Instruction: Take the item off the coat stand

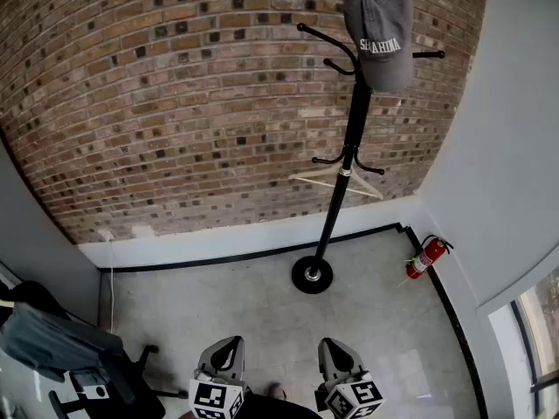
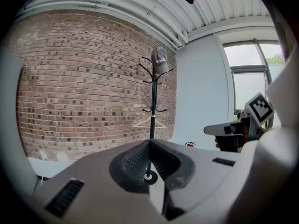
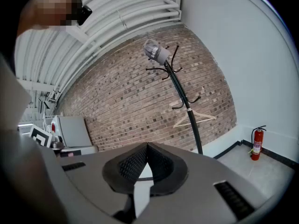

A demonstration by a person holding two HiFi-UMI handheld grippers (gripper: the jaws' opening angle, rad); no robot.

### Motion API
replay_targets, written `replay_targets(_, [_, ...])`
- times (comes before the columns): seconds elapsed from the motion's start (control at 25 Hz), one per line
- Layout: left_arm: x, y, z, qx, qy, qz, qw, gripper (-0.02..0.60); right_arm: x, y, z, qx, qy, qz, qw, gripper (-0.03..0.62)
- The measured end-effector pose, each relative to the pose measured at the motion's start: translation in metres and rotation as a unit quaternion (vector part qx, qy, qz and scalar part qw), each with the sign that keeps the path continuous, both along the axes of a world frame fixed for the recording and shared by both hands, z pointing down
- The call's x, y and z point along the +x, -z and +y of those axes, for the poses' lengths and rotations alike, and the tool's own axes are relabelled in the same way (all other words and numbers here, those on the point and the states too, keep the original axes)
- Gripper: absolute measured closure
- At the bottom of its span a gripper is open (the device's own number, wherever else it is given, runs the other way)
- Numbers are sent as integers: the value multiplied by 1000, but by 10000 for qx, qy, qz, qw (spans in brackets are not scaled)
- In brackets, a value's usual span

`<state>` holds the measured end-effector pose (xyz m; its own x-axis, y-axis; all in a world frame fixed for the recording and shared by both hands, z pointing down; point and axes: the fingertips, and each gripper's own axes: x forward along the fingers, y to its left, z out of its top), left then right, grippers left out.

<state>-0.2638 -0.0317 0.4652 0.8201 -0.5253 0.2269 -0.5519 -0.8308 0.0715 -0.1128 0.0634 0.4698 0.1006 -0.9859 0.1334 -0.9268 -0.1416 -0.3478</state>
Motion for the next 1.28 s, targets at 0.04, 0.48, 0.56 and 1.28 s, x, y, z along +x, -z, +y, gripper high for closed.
replay_targets(0.04, [7, 0, 3, -7, -34, -21, 10000, 557, 9, 4, 2, 65, 6, -14, 10000, 580])
replay_targets(0.48, [96, 18, -22, 74, -354, 122, 9993, 557, 104, 69, -19, 916, 122, -131, 9956, 580])
replay_targets(0.56, [119, 23, -36, 90, -422, 174, 9989, 557, 121, 82, -32, 1029, 190, -57, 9945, 580])
replay_targets(1.28, [268, 68, -192, 226, -122, 705, 9972, 557, 278, 222, -195, 2185, 974, 203, 9707, 579])
